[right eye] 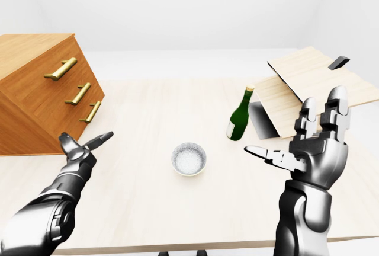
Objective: Close the bottom drawer of the cabinet.
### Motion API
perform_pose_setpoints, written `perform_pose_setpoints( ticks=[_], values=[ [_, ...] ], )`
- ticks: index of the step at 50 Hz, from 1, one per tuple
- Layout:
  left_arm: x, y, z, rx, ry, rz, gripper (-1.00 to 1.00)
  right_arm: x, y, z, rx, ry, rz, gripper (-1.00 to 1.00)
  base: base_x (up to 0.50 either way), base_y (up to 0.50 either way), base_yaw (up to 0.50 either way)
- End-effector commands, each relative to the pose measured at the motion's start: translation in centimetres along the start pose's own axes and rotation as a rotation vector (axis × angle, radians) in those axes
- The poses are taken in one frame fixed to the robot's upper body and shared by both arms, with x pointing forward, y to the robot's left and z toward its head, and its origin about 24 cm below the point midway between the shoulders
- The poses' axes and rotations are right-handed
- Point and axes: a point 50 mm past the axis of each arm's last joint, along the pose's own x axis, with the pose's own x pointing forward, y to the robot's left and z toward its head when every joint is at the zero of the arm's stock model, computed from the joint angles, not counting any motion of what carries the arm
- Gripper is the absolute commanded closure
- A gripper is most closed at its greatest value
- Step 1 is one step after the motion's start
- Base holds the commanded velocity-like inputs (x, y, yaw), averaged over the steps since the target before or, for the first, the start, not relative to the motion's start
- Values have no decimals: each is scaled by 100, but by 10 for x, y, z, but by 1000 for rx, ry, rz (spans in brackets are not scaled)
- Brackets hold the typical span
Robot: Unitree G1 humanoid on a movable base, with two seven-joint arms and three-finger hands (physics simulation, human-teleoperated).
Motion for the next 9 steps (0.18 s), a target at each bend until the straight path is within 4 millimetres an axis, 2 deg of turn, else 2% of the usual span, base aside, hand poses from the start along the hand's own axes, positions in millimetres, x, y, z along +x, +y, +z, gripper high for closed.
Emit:
perform_pose_setpoints(
  ticks=[1, 9],
  values=[
    [14, 32, 8, -78, 15, 97, -100, 0, 0, -1, 0, 6, 0, -100, 0, 0, 0],
    [14, 32, 10, -75, 5, 94, -100, 0, 0, -3, 0, 12, 0, -100, 0, 0, 0]
  ],
)
